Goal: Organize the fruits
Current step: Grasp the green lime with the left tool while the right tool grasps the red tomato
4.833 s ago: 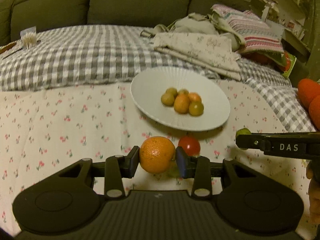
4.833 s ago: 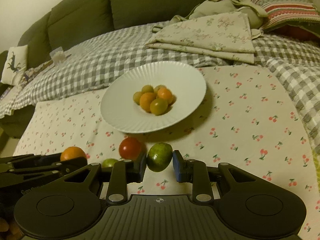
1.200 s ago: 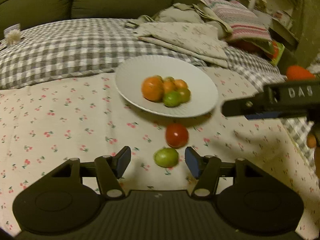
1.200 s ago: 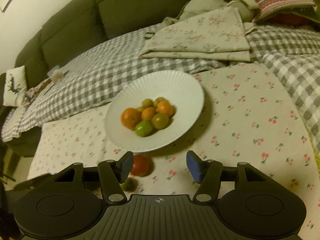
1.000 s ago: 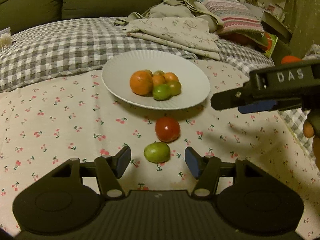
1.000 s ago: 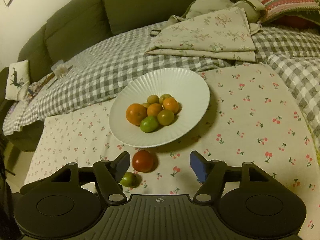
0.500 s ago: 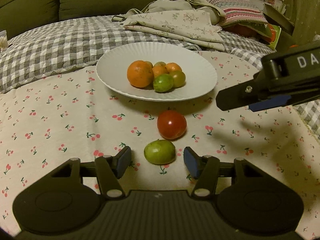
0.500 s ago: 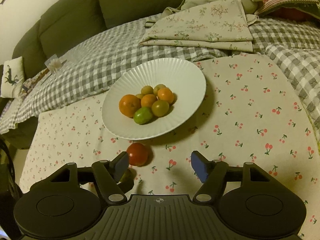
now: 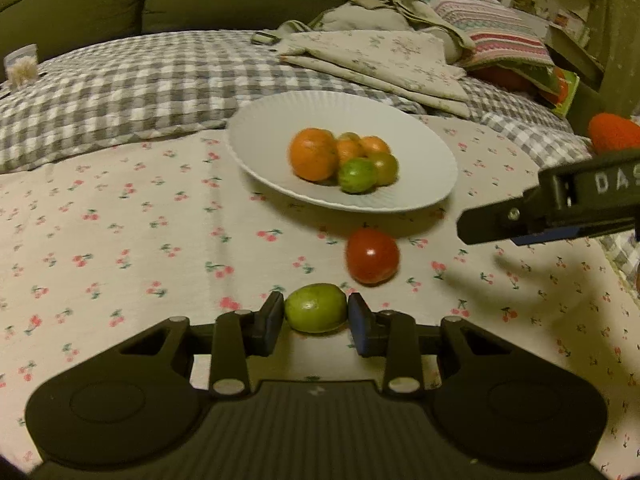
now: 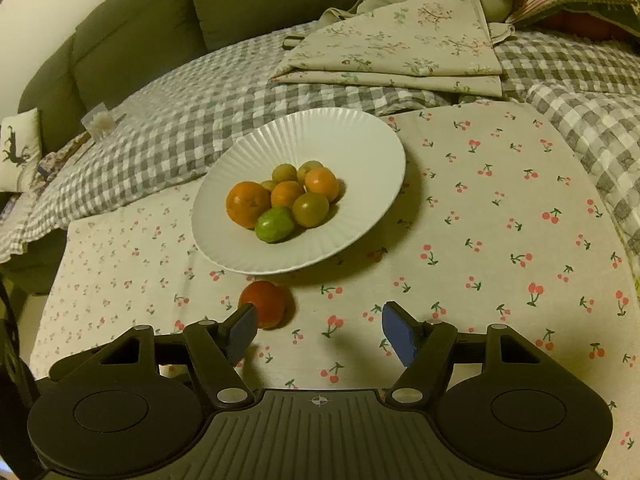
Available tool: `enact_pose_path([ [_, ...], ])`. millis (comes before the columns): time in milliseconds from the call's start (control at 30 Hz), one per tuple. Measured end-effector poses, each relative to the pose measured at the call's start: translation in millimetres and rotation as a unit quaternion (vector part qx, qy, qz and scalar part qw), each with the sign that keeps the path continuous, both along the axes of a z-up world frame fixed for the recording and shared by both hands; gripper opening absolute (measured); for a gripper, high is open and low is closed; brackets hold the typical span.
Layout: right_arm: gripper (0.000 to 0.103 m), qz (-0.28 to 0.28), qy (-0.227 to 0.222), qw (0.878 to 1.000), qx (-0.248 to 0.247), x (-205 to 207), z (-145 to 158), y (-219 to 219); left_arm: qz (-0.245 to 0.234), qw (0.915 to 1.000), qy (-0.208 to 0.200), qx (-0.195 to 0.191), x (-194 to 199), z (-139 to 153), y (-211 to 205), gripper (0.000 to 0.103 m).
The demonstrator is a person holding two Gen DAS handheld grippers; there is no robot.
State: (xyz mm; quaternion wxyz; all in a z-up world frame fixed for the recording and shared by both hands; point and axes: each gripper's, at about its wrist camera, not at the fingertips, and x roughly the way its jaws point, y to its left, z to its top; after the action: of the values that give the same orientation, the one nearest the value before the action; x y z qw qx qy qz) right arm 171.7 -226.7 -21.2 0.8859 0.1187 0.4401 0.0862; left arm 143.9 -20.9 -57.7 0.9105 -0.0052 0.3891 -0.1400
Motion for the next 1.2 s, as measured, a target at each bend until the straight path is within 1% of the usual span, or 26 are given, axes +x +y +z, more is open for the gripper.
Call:
enact_pose_path([
  [200, 0.070, 0.005, -0.001, 1.000, -0.008, 2, -7, 3, 0.047, 0.9986, 0.021, 0.009, -1, 12, 24, 0.034],
  [300, 0.070, 0.011, -0.003, 1.000, -0.010, 3, -12, 7, 0.070, 0.9970, 0.032, 0.004, -3, 19, 38, 0.034],
  [433, 0.070, 0.031, -0.003, 0.999, -0.018, 4, -21, 17, 0.087, 0.9958, 0.030, 0.008, -5, 29, 52, 0.034],
  [533, 0.070, 0.047, -0.006, 0.999, -0.023, 5, -29, 26, 0.093, 0.9951, 0.033, 0.006, -2, 31, 60, 0.034],
  [667, 0.070, 0.064, -0.023, 0.997, -0.031, 7, -36, 35, 0.106, 0.9934, 0.044, -0.002, 6, 26, 69, 0.034],
  [833, 0.070, 0.079, -0.046, 0.995, -0.034, 9, -45, 47, 0.114, 0.9921, 0.050, -0.013, 7, 25, 72, 0.034],
  [967, 0.069, 0.099, -0.082, 0.991, -0.047, 7, -44, 58, 0.110, 0.9927, 0.049, -0.008, 7, 25, 68, 0.034],
  [1033, 0.066, 0.109, -0.098, 0.988, -0.057, 7, -43, 64, 0.108, 0.9928, 0.051, -0.008, 7, 24, 66, 0.034],
  [1067, 0.063, 0.112, -0.102, 0.986, -0.061, 8, -43, 65, 0.107, 0.9929, 0.051, -0.009, 7, 24, 65, 0.034],
  [1100, 0.043, 0.115, -0.102, 0.986, -0.067, 9, -44, 66, 0.106, 0.9930, 0.050, -0.010, 7, 25, 65, 0.034],
  [1133, 0.033, 0.117, -0.099, 0.986, -0.071, 10, -45, 67, 0.105, 0.9932, 0.049, -0.009, 7, 25, 65, 0.034],
  [1200, 0.033, 0.122, -0.101, 0.985, -0.072, 8, -44, 67, 0.105, 0.9934, 0.046, -0.008, 8, 26, 64, 0.034],
])
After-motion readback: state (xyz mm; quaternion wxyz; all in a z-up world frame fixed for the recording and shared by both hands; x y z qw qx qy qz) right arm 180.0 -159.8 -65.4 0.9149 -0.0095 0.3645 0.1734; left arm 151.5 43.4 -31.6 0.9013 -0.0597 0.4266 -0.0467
